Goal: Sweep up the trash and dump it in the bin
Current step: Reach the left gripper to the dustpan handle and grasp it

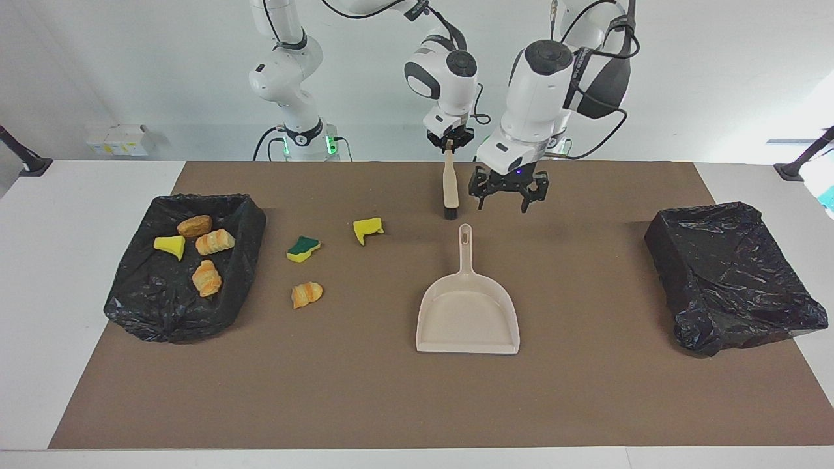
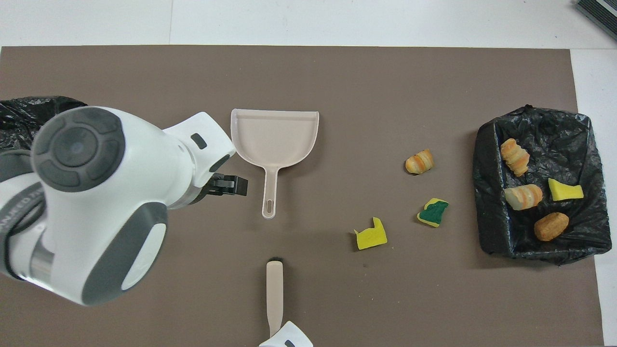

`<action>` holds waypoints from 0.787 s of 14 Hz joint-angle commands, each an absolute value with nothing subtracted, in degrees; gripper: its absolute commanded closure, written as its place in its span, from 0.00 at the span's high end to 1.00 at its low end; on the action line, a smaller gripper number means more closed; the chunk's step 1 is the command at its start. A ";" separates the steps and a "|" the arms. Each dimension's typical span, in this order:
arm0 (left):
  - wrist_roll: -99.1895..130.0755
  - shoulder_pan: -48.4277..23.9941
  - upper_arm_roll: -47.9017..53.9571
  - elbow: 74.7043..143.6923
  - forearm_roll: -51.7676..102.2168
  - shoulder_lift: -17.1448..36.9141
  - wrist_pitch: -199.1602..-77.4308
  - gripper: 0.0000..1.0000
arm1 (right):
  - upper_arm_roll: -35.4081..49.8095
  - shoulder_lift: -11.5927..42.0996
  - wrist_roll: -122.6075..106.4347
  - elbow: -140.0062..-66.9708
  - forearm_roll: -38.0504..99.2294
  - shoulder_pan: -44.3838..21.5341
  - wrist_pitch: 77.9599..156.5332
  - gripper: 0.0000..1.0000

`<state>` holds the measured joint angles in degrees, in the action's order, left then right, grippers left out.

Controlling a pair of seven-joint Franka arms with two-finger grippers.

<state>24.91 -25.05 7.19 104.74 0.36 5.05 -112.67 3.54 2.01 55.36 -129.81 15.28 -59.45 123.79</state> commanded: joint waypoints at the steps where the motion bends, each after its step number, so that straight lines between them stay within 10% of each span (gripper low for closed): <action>1: 29.79 -28.47 6.15 104.59 -1.49 11.41 -118.90 1.00 | 3.34 0.27 54.58 -128.24 16.00 -56.00 117.97 0.00; 11: 28.92 -28.13 6.24 105.64 -1.49 16.52 -125.42 1.00 | 3.43 -8.26 47.91 -126.65 8.97 -42.03 102.14 0.00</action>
